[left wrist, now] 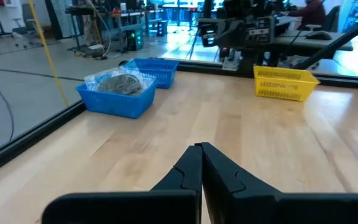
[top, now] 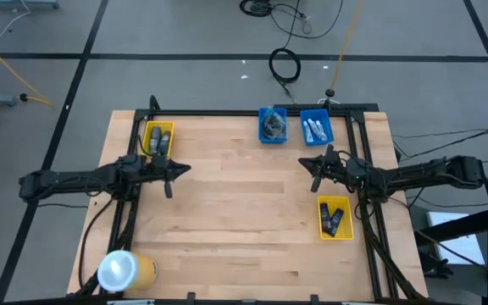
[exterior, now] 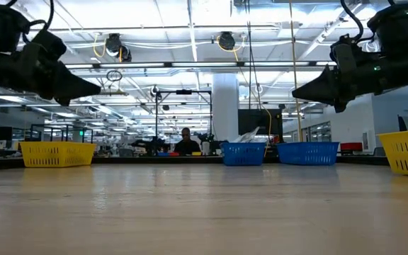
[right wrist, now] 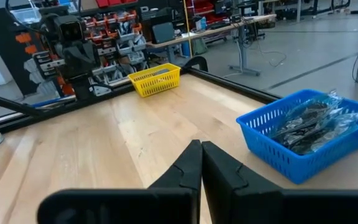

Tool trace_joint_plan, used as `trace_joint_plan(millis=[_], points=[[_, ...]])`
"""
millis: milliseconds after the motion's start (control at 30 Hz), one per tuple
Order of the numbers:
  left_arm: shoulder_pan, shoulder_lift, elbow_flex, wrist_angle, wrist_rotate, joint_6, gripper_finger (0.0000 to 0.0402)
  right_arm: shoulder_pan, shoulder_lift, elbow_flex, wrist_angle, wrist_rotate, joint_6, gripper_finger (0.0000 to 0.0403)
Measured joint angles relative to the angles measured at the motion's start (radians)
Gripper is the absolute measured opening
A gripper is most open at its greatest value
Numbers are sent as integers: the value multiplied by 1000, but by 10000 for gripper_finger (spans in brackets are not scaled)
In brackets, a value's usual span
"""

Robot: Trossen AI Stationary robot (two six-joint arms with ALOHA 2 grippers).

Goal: Pick & Place Travel size toiletries
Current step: Return to Home Position

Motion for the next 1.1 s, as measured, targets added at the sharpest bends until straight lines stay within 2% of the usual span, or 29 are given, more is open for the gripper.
trace_joint_plan(millis=[167, 300, 400, 667, 800, 1100], points=[[0, -195, 5, -183, 15, 7, 1, 0, 0, 0, -13, 0, -2, 3], [-18, -268, 6, -181, 55, 60, 1, 0, 0, -11, -12, 0, -7, 4], [-45, -263, 6, -181, 48, 84, 5, 0, 0, -22, -10, 0, -10, 4], [-107, -230, 6, -181, 81, -18, 7, 0, 0, -34, -11, 1, -10, 4], [-114, -230, 5, -179, 81, -12, 2, 0, 0, -34, -10, 1, -10, 4], [-113, -219, 4, 86, 70, -29, 31, 0, 0, -36, -11, 2, -10, 4]])
